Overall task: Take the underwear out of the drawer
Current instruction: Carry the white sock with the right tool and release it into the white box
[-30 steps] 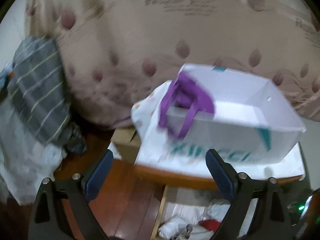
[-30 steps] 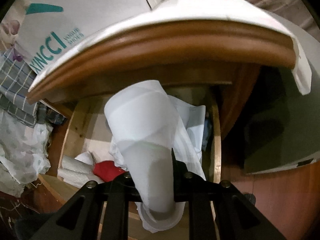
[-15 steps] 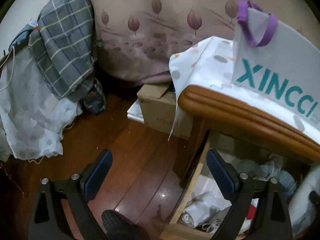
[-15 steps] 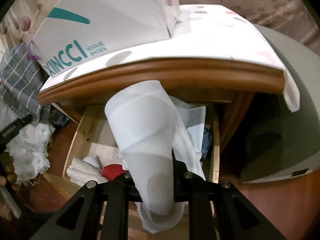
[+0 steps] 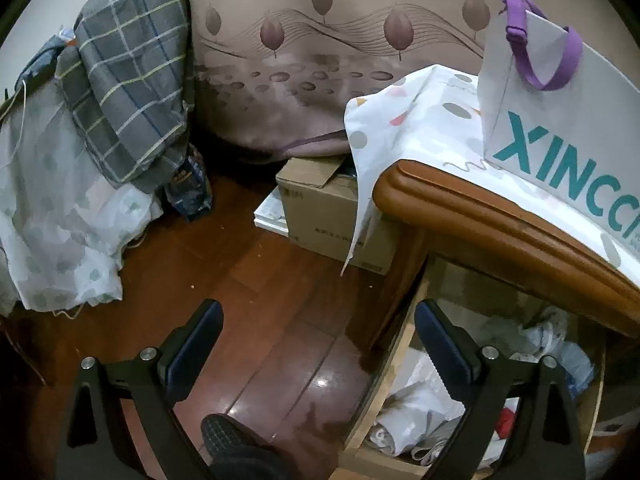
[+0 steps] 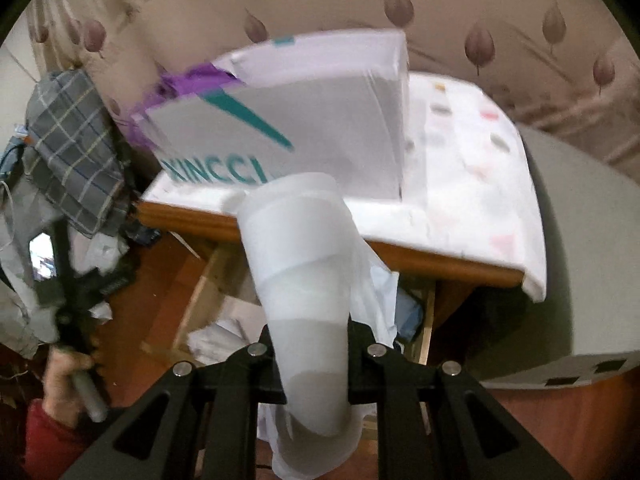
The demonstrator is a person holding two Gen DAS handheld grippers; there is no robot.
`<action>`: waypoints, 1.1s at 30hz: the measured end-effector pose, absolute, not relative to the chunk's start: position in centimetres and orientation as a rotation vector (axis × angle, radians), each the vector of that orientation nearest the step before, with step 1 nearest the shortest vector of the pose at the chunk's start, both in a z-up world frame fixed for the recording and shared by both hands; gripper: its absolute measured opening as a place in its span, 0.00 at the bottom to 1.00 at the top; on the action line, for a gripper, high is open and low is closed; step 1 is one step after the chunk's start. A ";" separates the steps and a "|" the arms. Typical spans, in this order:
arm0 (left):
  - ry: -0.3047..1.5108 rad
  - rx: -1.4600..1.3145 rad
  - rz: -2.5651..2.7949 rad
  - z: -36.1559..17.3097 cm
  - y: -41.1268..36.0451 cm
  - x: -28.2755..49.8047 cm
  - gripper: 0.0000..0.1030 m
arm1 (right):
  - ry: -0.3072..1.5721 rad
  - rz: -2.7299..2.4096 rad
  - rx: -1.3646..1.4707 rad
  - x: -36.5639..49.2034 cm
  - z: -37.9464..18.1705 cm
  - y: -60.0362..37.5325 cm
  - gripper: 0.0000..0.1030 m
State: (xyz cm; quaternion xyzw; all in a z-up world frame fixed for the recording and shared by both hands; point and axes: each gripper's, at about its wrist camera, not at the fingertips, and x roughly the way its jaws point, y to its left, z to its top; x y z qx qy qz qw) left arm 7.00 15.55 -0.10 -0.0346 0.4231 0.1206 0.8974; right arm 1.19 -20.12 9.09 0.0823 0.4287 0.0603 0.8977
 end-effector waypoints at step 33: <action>0.918 -0.120 0.247 -0.7 16.2 8.1 0.93 | 0.509 -0.076 0.063 20.8 33.7 -16.5 0.15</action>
